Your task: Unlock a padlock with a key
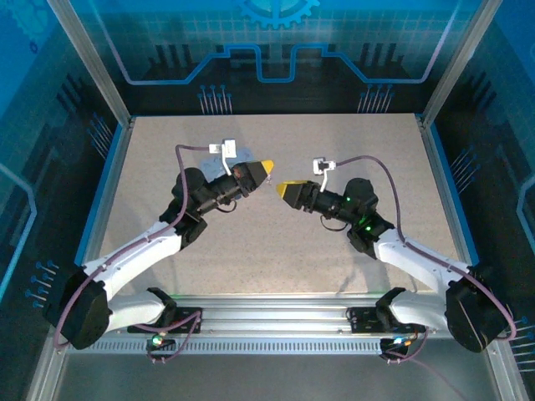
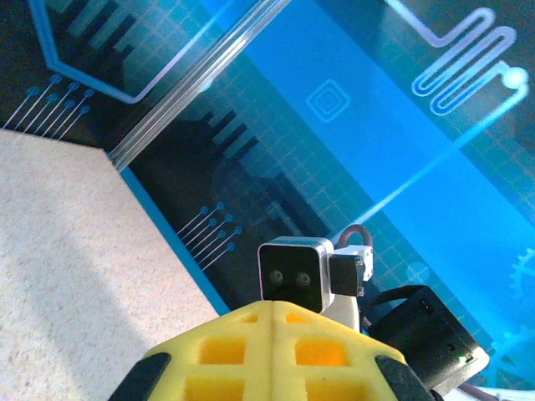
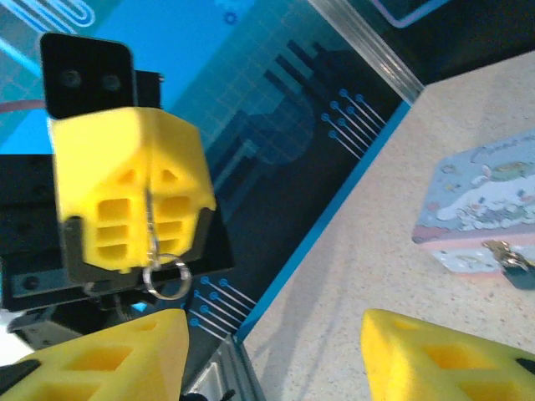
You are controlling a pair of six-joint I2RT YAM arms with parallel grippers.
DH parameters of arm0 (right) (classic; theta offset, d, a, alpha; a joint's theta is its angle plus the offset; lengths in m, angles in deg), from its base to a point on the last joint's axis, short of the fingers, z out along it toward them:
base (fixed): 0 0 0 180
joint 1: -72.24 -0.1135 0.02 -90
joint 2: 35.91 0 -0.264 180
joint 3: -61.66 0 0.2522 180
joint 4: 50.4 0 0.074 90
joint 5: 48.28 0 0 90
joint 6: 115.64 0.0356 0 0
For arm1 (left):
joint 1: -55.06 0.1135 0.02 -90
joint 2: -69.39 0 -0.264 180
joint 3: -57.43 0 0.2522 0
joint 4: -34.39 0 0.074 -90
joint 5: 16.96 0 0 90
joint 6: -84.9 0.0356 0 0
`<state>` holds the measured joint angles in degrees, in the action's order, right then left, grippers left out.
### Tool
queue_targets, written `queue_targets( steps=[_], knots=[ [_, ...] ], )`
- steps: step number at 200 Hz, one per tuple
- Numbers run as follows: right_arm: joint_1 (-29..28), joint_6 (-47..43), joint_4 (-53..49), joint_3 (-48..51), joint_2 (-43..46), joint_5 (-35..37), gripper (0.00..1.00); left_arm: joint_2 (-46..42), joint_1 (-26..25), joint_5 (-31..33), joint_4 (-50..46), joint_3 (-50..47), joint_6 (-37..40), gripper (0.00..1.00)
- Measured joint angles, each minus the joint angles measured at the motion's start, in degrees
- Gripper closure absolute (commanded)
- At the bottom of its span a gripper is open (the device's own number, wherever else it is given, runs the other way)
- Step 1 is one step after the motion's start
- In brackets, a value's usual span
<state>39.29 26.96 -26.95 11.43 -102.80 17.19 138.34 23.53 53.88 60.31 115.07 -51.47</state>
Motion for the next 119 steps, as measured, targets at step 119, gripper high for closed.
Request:
queue_targets(
  steps=[119],
  knots=[
    [-0.98, 2.08, 3.98, -4.42, -2.86, -1.49, 0.57, 3.39, -0.04, -0.26, 6.01, -0.04, -0.85, 1.0]
  ],
)
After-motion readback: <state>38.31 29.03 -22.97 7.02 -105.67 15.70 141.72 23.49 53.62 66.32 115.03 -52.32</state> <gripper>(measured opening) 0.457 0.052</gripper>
